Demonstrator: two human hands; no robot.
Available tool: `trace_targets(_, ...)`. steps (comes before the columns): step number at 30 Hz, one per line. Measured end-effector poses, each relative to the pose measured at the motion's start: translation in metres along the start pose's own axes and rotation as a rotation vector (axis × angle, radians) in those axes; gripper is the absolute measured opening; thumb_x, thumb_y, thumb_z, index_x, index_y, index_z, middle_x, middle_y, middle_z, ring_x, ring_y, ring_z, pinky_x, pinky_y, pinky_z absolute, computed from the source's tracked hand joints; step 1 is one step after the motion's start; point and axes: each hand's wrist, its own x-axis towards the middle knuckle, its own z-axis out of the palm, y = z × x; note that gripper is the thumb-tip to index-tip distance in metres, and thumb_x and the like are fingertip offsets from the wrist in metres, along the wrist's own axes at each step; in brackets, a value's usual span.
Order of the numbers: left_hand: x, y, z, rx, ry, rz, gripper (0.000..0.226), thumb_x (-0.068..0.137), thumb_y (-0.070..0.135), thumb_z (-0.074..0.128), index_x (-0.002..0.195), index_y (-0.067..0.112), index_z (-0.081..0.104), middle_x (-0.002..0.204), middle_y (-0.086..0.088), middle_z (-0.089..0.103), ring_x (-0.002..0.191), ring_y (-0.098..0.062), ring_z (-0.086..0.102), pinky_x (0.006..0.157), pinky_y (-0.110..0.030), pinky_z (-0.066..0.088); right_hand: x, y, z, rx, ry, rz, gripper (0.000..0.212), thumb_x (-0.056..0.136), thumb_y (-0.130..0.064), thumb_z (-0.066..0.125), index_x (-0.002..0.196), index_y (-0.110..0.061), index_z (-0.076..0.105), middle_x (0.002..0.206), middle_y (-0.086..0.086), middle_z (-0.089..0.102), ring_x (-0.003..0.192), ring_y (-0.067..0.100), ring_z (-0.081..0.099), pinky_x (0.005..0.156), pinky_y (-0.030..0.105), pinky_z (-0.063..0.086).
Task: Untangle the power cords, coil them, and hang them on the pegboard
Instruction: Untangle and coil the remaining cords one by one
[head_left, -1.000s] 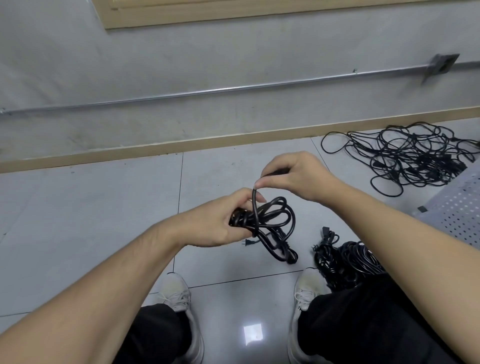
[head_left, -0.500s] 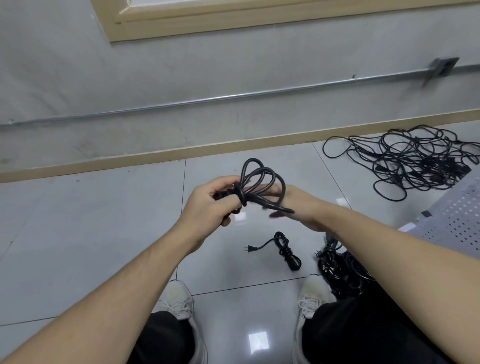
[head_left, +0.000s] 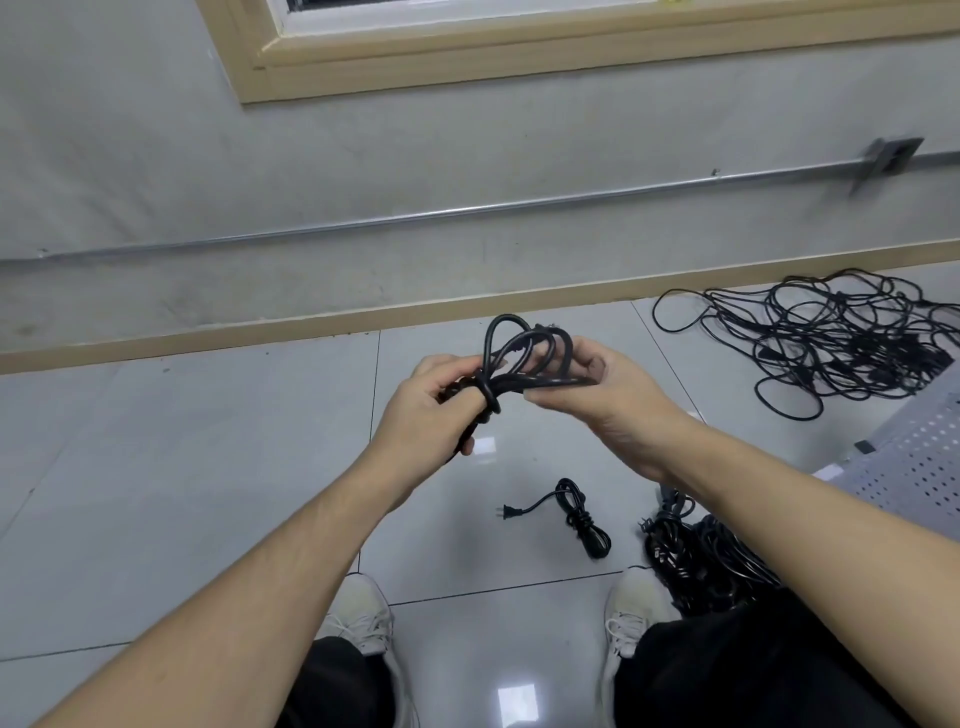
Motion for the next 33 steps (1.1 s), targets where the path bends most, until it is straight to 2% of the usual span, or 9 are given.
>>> trace_targets(2, 0.0, -0.001, -0.001, 0.037, -0.017, 0.017, 0.032, 0.094, -0.001, 0.054, 0.103, 0.02, 0.077, 0.108, 0.001, 0.058, 0.058, -0.01, 0.056, 0.048, -0.019, 0.041, 0.0, 0.003, 0.004, 0.079, 0.013, 0.02, 0.046, 0.065, -0.003, 0.08, 0.106, -0.012, 0.061, 0.102, 0.0, 0.076, 0.102, 0.014, 0.071, 0.097, 0.027, 0.052)
trace_targets(5, 0.002, -0.003, 0.002, 0.051, -0.064, 0.04, 0.036, 0.096, -0.004, 0.048, 0.105, 0.017, 0.075, 0.112, 0.007, 0.061, 0.066, -0.008, 0.059, 0.052, -0.025, 0.05, 0.005, 0.004, 0.01, 0.14, 0.06, -0.007, 0.051, 0.062, -0.003, 0.083, 0.106, -0.009, 0.058, 0.107, 0.013, 0.074, 0.108, 0.026, 0.07, 0.105, 0.038, 0.05)
trace_targets(11, -0.004, -0.007, 0.013, -0.016, -0.104, -0.062, 0.036, 0.1, 0.005, 0.04, 0.098, 0.027, 0.069, 0.074, 0.006, 0.067, 0.071, -0.017, 0.059, 0.055, -0.035, 0.054, 0.012, -0.003, 0.014, 0.231, 0.115, -0.044, 0.048, 0.064, -0.001, 0.079, 0.087, -0.017, 0.04, 0.067, 0.001, 0.056, 0.063, 0.016, 0.06, 0.069, 0.029, 0.052)
trace_targets(15, -0.008, -0.006, 0.02, -0.073, -0.138, -0.169, 0.028, 0.099, 0.007, 0.036, 0.1, 0.018, 0.062, 0.088, -0.011, 0.065, 0.079, -0.03, 0.053, 0.061, -0.04, 0.06, 0.013, -0.003, 0.016, 0.367, 0.065, 0.005, 0.044, 0.079, -0.003, 0.076, 0.088, -0.018, 0.036, 0.056, 0.003, 0.04, 0.05, 0.016, 0.044, 0.065, 0.036, 0.045)
trace_targets(19, -0.011, -0.008, 0.034, -0.215, -0.113, -0.277, 0.023, 0.099, 0.008, 0.038, 0.105, 0.009, 0.06, 0.101, -0.009, 0.069, 0.09, -0.023, 0.064, 0.081, -0.052, 0.061, 0.016, -0.004, 0.019, 0.425, 0.082, 0.073, 0.035, 0.086, -0.013, 0.069, 0.084, -0.022, 0.036, 0.047, -0.006, 0.027, 0.039, 0.01, 0.026, 0.056, 0.031, 0.031)
trace_targets(23, -0.014, -0.009, 0.043, -0.298, -0.046, -0.345, 0.023, 0.089, 0.001, 0.04, 0.098, 0.011, 0.059, 0.067, -0.001, 0.063, 0.063, -0.021, 0.053, 0.055, -0.028, 0.044, 0.016, -0.008, 0.021, 0.459, 0.114, 0.089, 0.028, 0.09, -0.016, 0.064, 0.084, -0.023, 0.037, 0.046, -0.008, 0.02, 0.036, 0.006, 0.018, 0.04, 0.021, 0.017)
trace_targets(27, -0.013, -0.006, 0.042, -0.436, -0.1, -0.375, 0.039, 0.08, -0.006, 0.037, 0.101, 0.012, 0.064, 0.077, -0.006, 0.058, 0.055, -0.015, 0.053, 0.05, -0.022, 0.039, 0.018, -0.009, 0.023, 0.464, 0.103, 0.075, 0.026, 0.091, -0.021, 0.063, 0.084, -0.022, 0.037, 0.046, -0.006, 0.02, 0.035, 0.006, 0.017, 0.037, 0.021, 0.015)
trace_targets(30, -0.011, -0.001, 0.037, -0.67, -0.088, -0.406, 0.052, 0.082, 0.0, 0.037, 0.123, 0.015, 0.065, 0.085, -0.012, 0.059, 0.06, -0.021, 0.054, 0.054, -0.026, 0.04, 0.019, -0.009, 0.025, 0.483, 0.092, 0.051, 0.028, 0.091, -0.022, 0.062, 0.082, -0.022, 0.035, 0.047, -0.006, 0.021, 0.036, 0.006, 0.017, 0.036, 0.02, 0.015)
trace_targets(33, -0.014, 0.003, 0.031, -0.69, -0.209, -0.427, 0.046, 0.095, 0.025, 0.041, 0.073, 0.019, 0.081, 0.079, -0.011, 0.05, 0.06, -0.021, 0.044, 0.059, -0.033, 0.031, 0.02, -0.008, 0.028, 0.445, 0.089, 0.03, 0.031, 0.09, -0.025, 0.063, 0.081, -0.022, 0.034, 0.047, -0.006, 0.023, 0.037, 0.007, 0.017, 0.037, 0.02, 0.016)
